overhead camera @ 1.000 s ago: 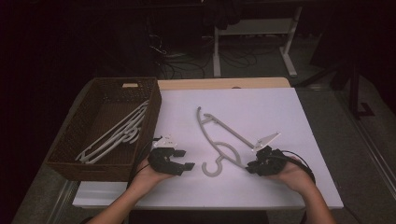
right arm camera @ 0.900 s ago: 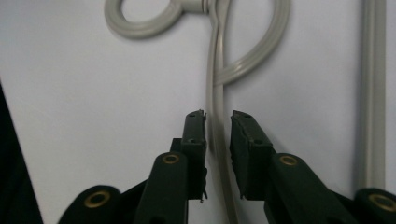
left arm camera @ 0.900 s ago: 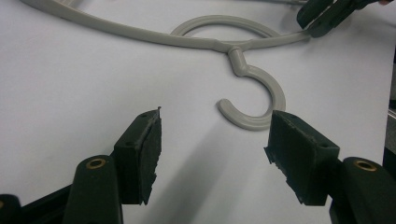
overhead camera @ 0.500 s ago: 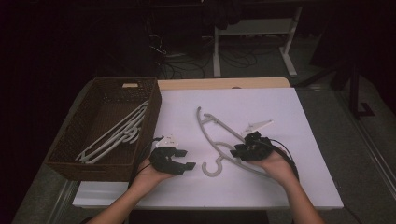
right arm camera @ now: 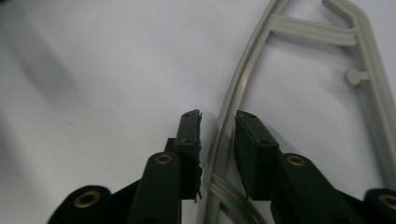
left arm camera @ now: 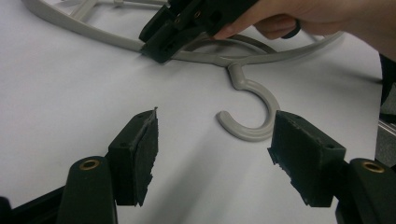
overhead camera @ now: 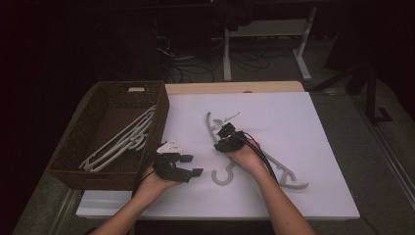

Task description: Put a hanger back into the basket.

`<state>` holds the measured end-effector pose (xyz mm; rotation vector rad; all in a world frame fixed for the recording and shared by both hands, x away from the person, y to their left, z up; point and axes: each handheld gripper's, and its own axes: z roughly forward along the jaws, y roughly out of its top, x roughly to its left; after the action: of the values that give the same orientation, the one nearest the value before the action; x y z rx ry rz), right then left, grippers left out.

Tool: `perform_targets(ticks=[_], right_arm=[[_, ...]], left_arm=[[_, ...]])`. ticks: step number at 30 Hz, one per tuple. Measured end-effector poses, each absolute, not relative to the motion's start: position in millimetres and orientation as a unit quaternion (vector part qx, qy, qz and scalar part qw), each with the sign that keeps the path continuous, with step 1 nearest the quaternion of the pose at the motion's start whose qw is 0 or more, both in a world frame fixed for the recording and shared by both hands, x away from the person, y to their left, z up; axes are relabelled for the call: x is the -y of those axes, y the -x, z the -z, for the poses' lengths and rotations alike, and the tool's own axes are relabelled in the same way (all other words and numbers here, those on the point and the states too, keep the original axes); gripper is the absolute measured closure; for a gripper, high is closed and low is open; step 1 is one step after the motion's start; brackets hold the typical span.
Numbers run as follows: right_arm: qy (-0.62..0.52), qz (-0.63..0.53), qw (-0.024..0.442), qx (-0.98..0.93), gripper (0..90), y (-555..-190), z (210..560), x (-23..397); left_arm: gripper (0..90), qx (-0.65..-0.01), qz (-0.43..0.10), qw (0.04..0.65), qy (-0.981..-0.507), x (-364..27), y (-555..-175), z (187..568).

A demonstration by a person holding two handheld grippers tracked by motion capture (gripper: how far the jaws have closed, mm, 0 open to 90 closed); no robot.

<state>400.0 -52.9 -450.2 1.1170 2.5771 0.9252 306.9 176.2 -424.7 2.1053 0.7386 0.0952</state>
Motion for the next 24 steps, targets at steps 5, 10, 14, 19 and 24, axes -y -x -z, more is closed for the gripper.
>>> perform_targets(ticks=[5,10,14,19,24], right_arm=[[-0.371,-0.312,0.096,-0.87,76.5,-399.7,450.4,53.9],[-0.334,-0.313,0.074,-0.886,77.2,-393.2,449.2,51.6],[-0.287,-0.311,0.053,-0.904,77.9,-383.1,447.7,48.8],[-0.205,-0.314,0.01,-0.927,79.7,-365.1,447.2,46.2],[-0.141,-0.306,-0.038,-0.941,81.2,-345.9,446.6,49.8]], left_arm=[[32.0,-0.299,-0.039,0.439,-0.846,-175.2,-306.8,424.6],[31.7,-0.299,-0.042,0.439,-0.846,-175.5,-306.4,424.5],[31.6,-0.301,-0.043,0.44,-0.845,-176.6,-306.5,424.5],[31.6,-0.301,-0.044,0.439,-0.846,-176.1,-305.6,425.0],[31.6,-0.299,-0.046,0.435,-0.848,-175.7,-305.7,425.7]])
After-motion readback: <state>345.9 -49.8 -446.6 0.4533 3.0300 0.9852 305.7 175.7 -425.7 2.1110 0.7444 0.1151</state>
